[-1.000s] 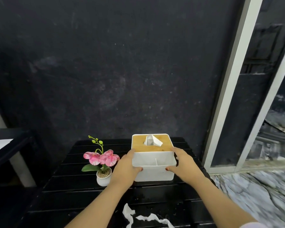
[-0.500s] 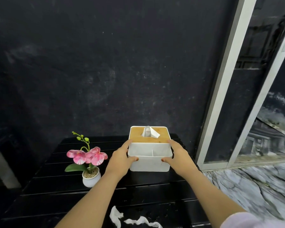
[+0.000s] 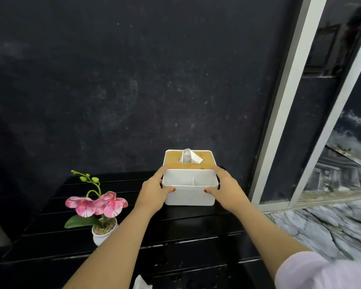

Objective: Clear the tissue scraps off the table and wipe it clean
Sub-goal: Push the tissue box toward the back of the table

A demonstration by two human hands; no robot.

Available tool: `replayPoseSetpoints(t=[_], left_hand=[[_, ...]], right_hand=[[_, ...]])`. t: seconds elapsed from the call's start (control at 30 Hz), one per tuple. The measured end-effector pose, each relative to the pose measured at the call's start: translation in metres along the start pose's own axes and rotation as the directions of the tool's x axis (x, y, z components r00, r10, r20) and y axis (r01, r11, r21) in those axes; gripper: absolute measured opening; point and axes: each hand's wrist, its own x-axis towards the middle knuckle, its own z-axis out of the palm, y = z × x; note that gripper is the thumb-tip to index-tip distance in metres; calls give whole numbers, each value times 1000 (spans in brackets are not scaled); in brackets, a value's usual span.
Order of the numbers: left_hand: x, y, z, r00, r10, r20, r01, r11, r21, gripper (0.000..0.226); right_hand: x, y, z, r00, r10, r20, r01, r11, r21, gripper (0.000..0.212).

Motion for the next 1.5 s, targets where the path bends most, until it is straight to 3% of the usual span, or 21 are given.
replayPoseSetpoints(t=[0.5,1.0,1.27,1.4,1.5], left_hand=[[39,-2,4,999,54,-1,-54,998,23,62],[39,3,6,1000,22,1,-22,996,84,67],[41,16,-7,998,6,58,-23,955,295,66],[25,10,-7,999,11,39,-23,943,333,84],[0,-1,-2,1000,-14,-10,16,953,303,86]], right_hand=[[41,14,11,1000,-24,-19,23,999,-29,66],[48,17,14,999,-52,-2,52,999,-2,62],[56,13,-1,995,-8,100,21,990,-137,67],[38,7,3,989,-108,-103,70,945,-319,63],[14,0,15,943,-248,-222,173,935,-310,46]])
